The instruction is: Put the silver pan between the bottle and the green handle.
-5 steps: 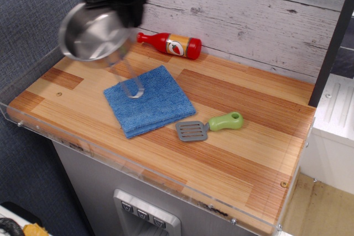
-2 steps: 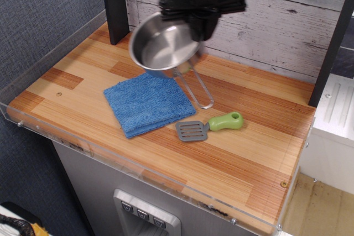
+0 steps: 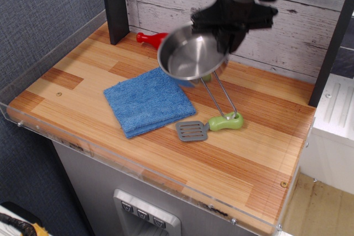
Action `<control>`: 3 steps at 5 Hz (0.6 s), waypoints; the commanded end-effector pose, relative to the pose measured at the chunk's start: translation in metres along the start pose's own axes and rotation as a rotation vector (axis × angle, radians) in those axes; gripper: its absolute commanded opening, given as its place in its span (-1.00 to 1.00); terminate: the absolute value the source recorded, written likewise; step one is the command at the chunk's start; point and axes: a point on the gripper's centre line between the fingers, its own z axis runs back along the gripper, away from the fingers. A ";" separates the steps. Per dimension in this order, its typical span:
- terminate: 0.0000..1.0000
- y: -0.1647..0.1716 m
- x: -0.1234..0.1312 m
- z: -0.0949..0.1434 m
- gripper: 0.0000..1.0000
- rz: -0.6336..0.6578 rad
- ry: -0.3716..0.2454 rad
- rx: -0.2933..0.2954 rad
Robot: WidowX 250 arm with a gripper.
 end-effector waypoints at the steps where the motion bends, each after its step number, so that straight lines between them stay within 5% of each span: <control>1: -1.00 -0.017 0.000 -0.005 -1.00 -0.012 -0.031 -0.009; 3: -1.00 -0.018 -0.018 -0.025 -1.00 -0.057 -0.005 0.018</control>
